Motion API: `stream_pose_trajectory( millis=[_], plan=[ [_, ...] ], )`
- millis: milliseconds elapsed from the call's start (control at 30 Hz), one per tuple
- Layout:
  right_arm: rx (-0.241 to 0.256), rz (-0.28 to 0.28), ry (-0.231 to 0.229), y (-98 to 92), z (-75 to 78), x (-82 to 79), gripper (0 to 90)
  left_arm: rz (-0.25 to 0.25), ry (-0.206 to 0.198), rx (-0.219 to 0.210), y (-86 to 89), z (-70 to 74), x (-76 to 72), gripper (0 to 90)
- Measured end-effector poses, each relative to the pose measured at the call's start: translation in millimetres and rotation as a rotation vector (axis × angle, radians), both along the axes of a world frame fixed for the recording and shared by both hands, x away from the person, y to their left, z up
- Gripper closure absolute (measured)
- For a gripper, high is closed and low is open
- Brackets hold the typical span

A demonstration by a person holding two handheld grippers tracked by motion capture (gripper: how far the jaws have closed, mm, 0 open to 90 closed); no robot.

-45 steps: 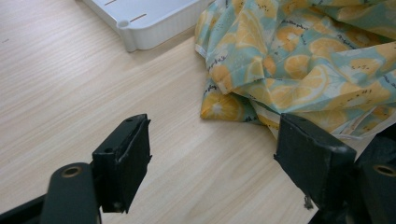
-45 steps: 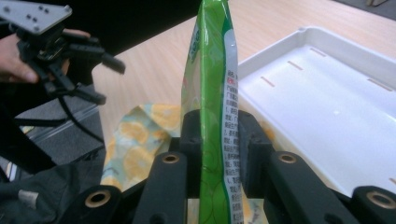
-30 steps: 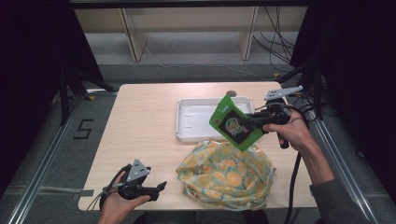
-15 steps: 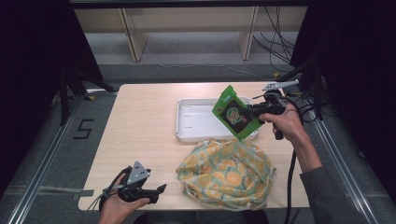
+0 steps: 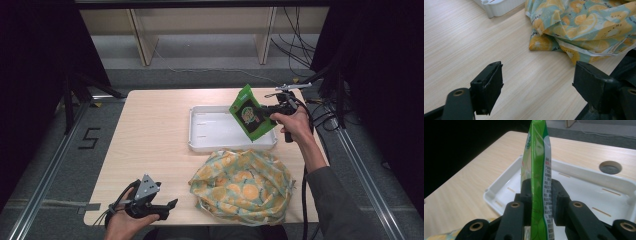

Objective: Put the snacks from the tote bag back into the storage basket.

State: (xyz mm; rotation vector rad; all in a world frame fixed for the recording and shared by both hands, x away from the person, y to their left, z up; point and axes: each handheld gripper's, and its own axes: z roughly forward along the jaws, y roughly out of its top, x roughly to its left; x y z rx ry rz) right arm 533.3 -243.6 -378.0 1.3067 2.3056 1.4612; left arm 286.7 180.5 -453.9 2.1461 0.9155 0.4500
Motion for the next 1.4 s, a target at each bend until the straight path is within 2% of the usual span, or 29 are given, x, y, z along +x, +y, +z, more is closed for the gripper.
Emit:
stream_pose_trajectory(
  millis=[67,100,133,167,200,367,433,467,500,600,633,733,767,800,833,867,900,933,967,1033,1067,1100,1167,1200,1233,1267,1300,1333,1400],
  plan=[
    [-0.004,-0.016,-0.002,-0.1,-0.8,5.7,75.8,0.006,-0.001,-0.007,1.0,-0.5,-0.6,23.0],
    [-0.011,-0.029,0.005,0.7,-0.3,7.4,75.8,0.004,0.002,0.007,2.6,-0.3,-0.9,23.0],
    [-0.003,-0.045,0.021,2.4,0.3,8.6,75.8,0.009,-0.002,-0.006,2.5,-1.1,-1.3,22.9],
    [-0.007,-0.059,0.018,3.5,-0.5,12.0,75.8,0.026,0.016,-0.017,1.8,-1.5,-2.7,22.9],
    [-0.021,-0.060,0.004,3.1,-1.1,15.1,75.8,0.014,0.006,-0.013,2.3,-2.3,-2.6,22.7],
    [-0.032,-0.107,0.029,9.0,-3.9,29.9,75.8,0.003,0.004,-0.020,-0.3,-4.6,-4.9,22.6],
    [-0.015,-0.119,0.043,11.0,-7.3,36.2,75.8,-0.005,0.006,-0.022,-0.2,-3.9,-5.7,22.5],
    [-0.022,-0.132,0.050,11.2,-8.3,38.0,75.8,-0.021,-0.006,-0.004,1.1,-2.8,-5.3,22.5],
    [-0.043,-0.133,0.038,10.6,-11.1,42.4,75.8,-0.021,-0.004,-0.007,1.1,-2.7,-5.6,22.5],
    [-0.053,-0.153,0.046,9.8,-16.9,50.3,75.8,-0.022,0.002,-0.019,1.0,-3.5,-6.4,22.5],
    [-0.051,-0.173,0.071,11.1,-17.7,50.6,75.8,-0.007,0.008,-0.027,0.4,-4.1,-7.1,22.5],
    [-0.071,-0.196,0.072,10.9,-21.4,56.0,75.8,-0.010,0.011,-0.027,1.2,-3.7,-7.9,22.5],
    [-0.057,-0.211,0.101,12.7,-21.7,55.8,75.8,-0.009,0.012,-0.030,1.0,-4.0,-8.0,22.5],
    [-0.085,-0.206,0.066,10.4,-23.7,59.1,75.8,-0.009,0.011,-0.031,0.9,-4.2,-8.1,22.5],
    [-0.074,-0.221,0.095,11.5,-24.0,59.4,75.8,-0.010,0.010,-0.030,0.9,-4.2,-8.2,22.5],
    [-0.068,-0.226,0.091,11.6,-26.1,61.8,75.8,-0.009,0.010,-0.030,0.9,-4.2,-8.4,22.5],
    [-0.091,-0.236,0.096,10.4,-26.5,63.4,75.8,-0.021,0.001,-0.021,1.4,-3.8,-7.8,22.5],
    [-0.077,-0.236,0.104,11.5,-28.0,64.9,75.8,-0.029,-0.005,-0.014,1.8,-3.7,-7.3,22.4],
    [-0.098,-0.239,0.101,9.7,-29.1,66.9,75.8,-0.028,-0.004,-0.015,1.7,-4.0,-7.5,22.5],
    [-0.071,-0.267,0.159,13.7,-29.8,66.5,75.8,-0.025,-0.003,-0.017,1.0,-4.9,-7.9,22.5],
    [-0.081,-0.260,0.089,12.0,-34.9,70.9,75.8,-0.030,-0.003,-0.011,1.0,-5.0,-7.6,22.5],
    [-0.080,-0.246,0.092,10.4,-36.2,72.7,75.8,-0.016,0.003,-0.017,-0.3,-5.9,-8.6,22.4],
    [-0.120,-0.261,0.115,10.7,-36.2,73.7,75.8,-0.014,-0.002,-0.017,-1.2,-6.1,-8.7,22.5],
    [-0.133,-0.260,0.100,12.8,-38.2,74.9,75.7,-0.018,-0.015,-0.021,-1.5,-6.3,-8.0,22.5],
    [-0.121,-0.260,0.071,13.3,-41.4,76.7,75.7,-0.017,-0.011,-0.023,-1.5,-6.4,-8.1,22.5],
    [-0.114,-0.252,0.087,12.8,-41.3,76.8,75.7,-0.008,-0.004,-0.031,-2.2,-7.3,-8.9,22.5],
    [-0.108,-0.276,0.120,15.5,-41.1,75.9,75.7,-0.012,-0.004,-0.028,-2.1,-7.6,-8.8,22.5],
    [-0.121,-0.274,0.122,15.4,-41.0,76.4,75.7,-0.021,-0.006,-0.021,-1.5,-7.6,-8.5,22.5],
    [-0.130,-0.267,0.087,13.6,-42.2,79.0,75.7,-0.021,-0.008,-0.024,-1.6,-7.1,-8.6,22.5]
  ],
)
